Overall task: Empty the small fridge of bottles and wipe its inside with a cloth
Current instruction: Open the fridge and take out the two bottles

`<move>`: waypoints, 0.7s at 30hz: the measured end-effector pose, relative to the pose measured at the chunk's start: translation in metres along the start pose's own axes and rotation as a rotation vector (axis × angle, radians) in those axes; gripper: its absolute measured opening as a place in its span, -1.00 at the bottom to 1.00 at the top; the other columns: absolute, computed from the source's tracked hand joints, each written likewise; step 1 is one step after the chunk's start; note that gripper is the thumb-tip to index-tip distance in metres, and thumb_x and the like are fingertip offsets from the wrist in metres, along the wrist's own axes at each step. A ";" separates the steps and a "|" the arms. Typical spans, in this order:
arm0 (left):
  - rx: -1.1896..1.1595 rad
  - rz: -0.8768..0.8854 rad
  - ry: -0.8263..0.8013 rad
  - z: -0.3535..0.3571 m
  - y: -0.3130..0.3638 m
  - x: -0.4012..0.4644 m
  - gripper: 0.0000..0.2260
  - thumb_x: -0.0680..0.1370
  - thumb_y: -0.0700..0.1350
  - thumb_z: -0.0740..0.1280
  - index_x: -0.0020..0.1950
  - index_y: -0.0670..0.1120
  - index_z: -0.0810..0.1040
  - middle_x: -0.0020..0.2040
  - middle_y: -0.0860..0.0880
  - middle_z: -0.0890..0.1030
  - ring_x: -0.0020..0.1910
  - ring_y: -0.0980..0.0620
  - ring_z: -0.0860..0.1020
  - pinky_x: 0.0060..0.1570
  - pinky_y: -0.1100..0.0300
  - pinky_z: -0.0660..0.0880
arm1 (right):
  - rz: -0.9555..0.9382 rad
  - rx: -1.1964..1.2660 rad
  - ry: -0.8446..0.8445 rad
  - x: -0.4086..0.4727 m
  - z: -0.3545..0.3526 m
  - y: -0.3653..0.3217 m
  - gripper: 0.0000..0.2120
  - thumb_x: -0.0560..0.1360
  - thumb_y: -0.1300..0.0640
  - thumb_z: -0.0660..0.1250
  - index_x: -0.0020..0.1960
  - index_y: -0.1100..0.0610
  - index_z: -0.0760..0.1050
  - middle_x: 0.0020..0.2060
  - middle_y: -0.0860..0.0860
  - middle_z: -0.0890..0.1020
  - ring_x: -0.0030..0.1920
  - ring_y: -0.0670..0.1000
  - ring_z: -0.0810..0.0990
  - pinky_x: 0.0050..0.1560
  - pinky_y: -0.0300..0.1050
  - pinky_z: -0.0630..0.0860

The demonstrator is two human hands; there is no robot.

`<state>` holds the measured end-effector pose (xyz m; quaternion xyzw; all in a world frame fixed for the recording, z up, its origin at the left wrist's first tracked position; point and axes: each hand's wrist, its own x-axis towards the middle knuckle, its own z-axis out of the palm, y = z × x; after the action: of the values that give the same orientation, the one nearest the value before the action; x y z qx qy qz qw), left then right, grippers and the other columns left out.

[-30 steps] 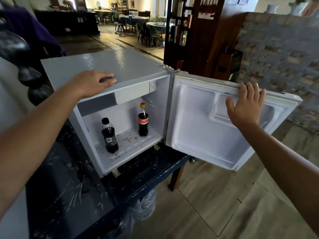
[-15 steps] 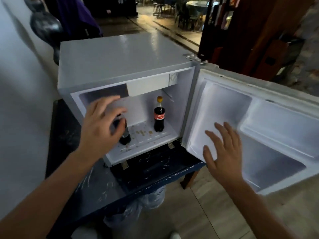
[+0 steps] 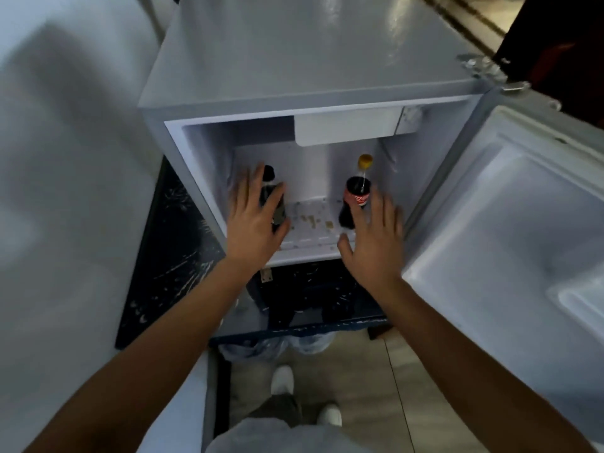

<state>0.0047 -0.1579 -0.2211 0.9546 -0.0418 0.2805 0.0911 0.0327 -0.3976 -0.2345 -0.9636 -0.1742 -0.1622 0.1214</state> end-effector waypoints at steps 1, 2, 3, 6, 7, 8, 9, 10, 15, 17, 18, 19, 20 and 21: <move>0.014 -0.014 -0.017 0.008 -0.003 0.008 -0.50 0.53 0.02 0.38 0.44 -0.12 0.48 0.57 -0.30 0.24 0.55 -0.41 0.16 0.52 -0.24 0.06 | 0.013 -0.014 -0.004 0.016 0.003 -0.002 -0.33 0.52 -0.07 0.25 0.58 0.08 0.20 0.58 0.23 0.17 0.54 0.32 0.16 0.49 0.35 0.12; 0.027 -0.027 -0.031 0.014 -0.006 0.016 -0.48 0.52 0.03 0.38 0.46 -0.11 0.46 0.58 -0.30 0.21 0.56 -0.40 0.13 0.52 -0.23 0.02 | 0.021 -0.024 -0.004 0.031 0.006 -0.003 -0.32 0.51 -0.07 0.24 0.58 0.09 0.20 0.57 0.23 0.18 0.53 0.33 0.17 0.48 0.36 0.13; 0.042 -0.040 -0.041 0.019 -0.009 0.024 -0.45 0.51 0.03 0.39 0.48 -0.10 0.43 0.59 -0.29 0.19 0.57 -0.40 0.11 0.52 -0.24 0.00 | 0.022 -0.040 -0.003 0.046 0.009 -0.004 -0.31 0.50 -0.08 0.23 0.57 0.10 0.20 0.57 0.23 0.19 0.53 0.33 0.17 0.48 0.37 0.14; 0.079 -0.085 -0.092 0.026 -0.016 0.044 -0.39 0.50 0.04 0.41 0.53 -0.07 0.37 0.61 -0.26 0.15 0.58 -0.38 0.07 0.51 -0.28 0.02 | 0.015 -0.111 -0.014 0.080 0.018 -0.001 -0.27 0.46 -0.13 0.18 0.57 0.11 0.20 0.58 0.26 0.16 0.55 0.35 0.14 0.47 0.38 0.12; 0.074 -0.099 -0.102 0.028 -0.019 0.049 -0.38 0.51 0.03 0.41 0.54 -0.07 0.36 0.61 -0.26 0.15 0.58 -0.38 0.08 0.51 -0.29 0.03 | 0.019 -0.124 -0.022 0.088 0.022 0.001 -0.26 0.45 -0.14 0.18 0.57 0.11 0.21 0.58 0.27 0.16 0.55 0.36 0.14 0.47 0.38 0.12; 0.062 -0.109 -0.110 0.030 -0.022 0.054 -0.38 0.51 0.03 0.41 0.54 -0.07 0.35 0.61 -0.27 0.15 0.58 -0.39 0.09 0.50 -0.28 0.03 | 0.028 -0.131 -0.031 0.094 0.025 0.002 -0.26 0.44 -0.15 0.17 0.56 0.11 0.23 0.57 0.28 0.15 0.55 0.37 0.14 0.47 0.39 0.12; 0.048 -0.117 -0.115 0.033 -0.026 0.057 -0.37 0.51 0.02 0.41 0.55 -0.09 0.34 0.61 -0.28 0.16 0.57 -0.39 0.10 0.50 -0.27 0.04 | 0.038 -0.138 -0.038 0.099 0.028 0.004 -0.27 0.44 -0.15 0.16 0.56 0.11 0.24 0.57 0.29 0.15 0.55 0.37 0.14 0.47 0.39 0.12; 0.029 -0.127 -0.120 0.035 -0.029 0.059 -0.36 0.52 0.02 0.40 0.56 -0.10 0.32 0.61 -0.28 0.16 0.57 -0.38 0.10 0.50 -0.25 0.04 | 0.046 -0.144 -0.047 0.101 0.032 0.005 -0.27 0.44 -0.15 0.15 0.55 0.11 0.25 0.57 0.29 0.15 0.55 0.37 0.14 0.47 0.39 0.12; -0.127 -0.206 -0.160 0.051 -0.040 0.054 -0.35 0.57 0.02 0.36 0.60 -0.08 0.20 0.64 -0.22 0.06 0.58 -0.29 0.18 0.43 -0.19 0.34 | 0.055 -0.109 -0.009 0.100 0.042 0.008 -0.31 0.42 -0.05 0.26 0.50 0.20 0.32 0.54 0.27 0.26 0.53 0.34 0.22 0.46 0.38 0.18; -0.198 -0.247 -0.180 0.054 -0.040 0.051 -0.37 0.58 0.03 0.33 0.60 0.00 0.16 0.64 -0.16 0.08 0.47 -0.22 0.39 0.19 -0.11 0.55 | 0.038 -0.053 0.061 0.096 0.041 0.008 -0.33 0.41 0.01 0.31 0.48 0.19 0.34 0.50 0.28 0.32 0.49 0.32 0.30 0.45 0.32 0.25; -0.236 -0.270 -0.195 0.054 -0.039 0.051 -0.37 0.59 0.03 0.33 0.59 0.03 0.15 0.62 -0.15 0.15 0.38 -0.20 0.49 0.08 -0.10 0.60 | 0.035 0.004 0.104 0.094 0.040 0.008 -0.35 0.41 0.05 0.34 0.47 0.18 0.35 0.48 0.27 0.35 0.45 0.30 0.36 0.42 0.26 0.32; -0.269 -0.292 -0.202 0.054 -0.037 0.049 -0.37 0.58 0.02 0.33 0.59 0.04 0.14 0.56 -0.14 0.27 0.29 -0.20 0.54 0.02 -0.12 0.62 | 0.040 0.087 0.143 0.091 0.040 0.009 -0.37 0.41 0.11 0.36 0.46 0.16 0.37 0.45 0.25 0.38 0.40 0.28 0.41 0.36 0.19 0.41; -0.295 -0.314 -0.197 0.052 -0.034 0.047 -0.37 0.58 0.00 0.34 0.59 0.05 0.13 0.48 -0.15 0.37 0.23 -0.21 0.57 0.00 -0.14 0.62 | 0.057 0.178 0.173 0.087 0.040 0.010 -0.40 0.42 0.16 0.38 0.45 0.14 0.38 0.43 0.23 0.40 0.35 0.24 0.45 0.28 0.12 0.49; -0.318 -0.334 -0.186 0.050 -0.032 0.044 -0.35 0.58 -0.01 0.35 0.59 0.05 0.13 0.42 -0.16 0.44 0.20 -0.22 0.58 0.00 -0.13 0.61 | 0.082 0.256 0.191 0.083 0.040 0.012 -0.40 0.43 0.20 0.41 0.45 0.12 0.38 0.40 0.21 0.41 0.31 0.21 0.47 0.20 0.07 0.53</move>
<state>0.0722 -0.1376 -0.2430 0.9437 0.0648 0.1625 0.2808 0.1215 -0.3721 -0.2433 -0.9268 -0.1417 -0.2242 0.2659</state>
